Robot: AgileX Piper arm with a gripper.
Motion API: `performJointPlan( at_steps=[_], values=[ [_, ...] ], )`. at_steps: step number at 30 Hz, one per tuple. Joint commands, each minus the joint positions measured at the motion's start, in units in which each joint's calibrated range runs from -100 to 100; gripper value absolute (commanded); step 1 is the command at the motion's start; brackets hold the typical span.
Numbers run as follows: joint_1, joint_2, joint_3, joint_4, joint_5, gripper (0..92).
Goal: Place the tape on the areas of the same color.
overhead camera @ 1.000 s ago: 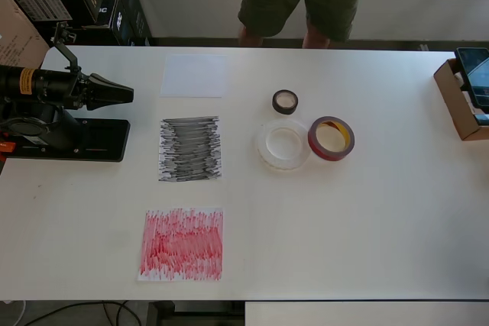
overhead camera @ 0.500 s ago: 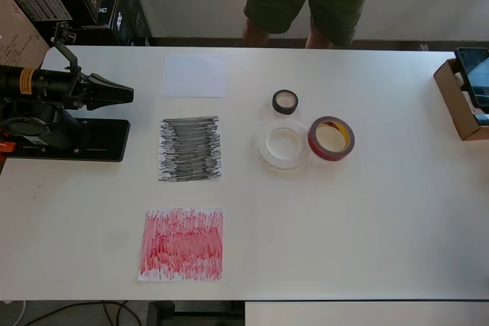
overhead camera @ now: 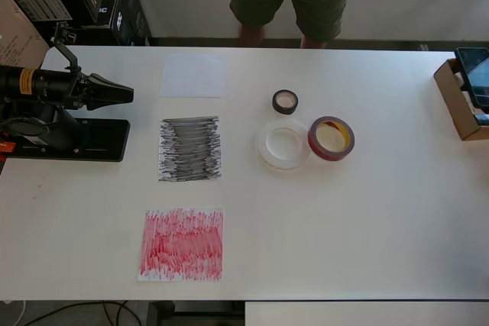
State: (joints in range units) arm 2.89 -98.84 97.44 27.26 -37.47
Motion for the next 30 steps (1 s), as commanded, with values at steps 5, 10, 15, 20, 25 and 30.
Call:
performJointPlan(
  at_steps=[5, 10, 15, 20, 25, 30],
  values=[
    [0.28, -0.22, -0.53, -0.57, -0.01, 8.5],
    [0.52, -0.22, -1.89, -0.66, -0.51, 8.6],
    [1.54, 0.81, -6.16, -0.15, -0.51, 11.9],
    [2.33, 3.24, -9.43, -0.06, -0.42, 22.1],
    [2.17, 13.9, -15.61, -0.57, 0.23, 22.2],
    [2.01, 26.25, -23.33, -0.74, 0.39, 22.5]
  ],
)
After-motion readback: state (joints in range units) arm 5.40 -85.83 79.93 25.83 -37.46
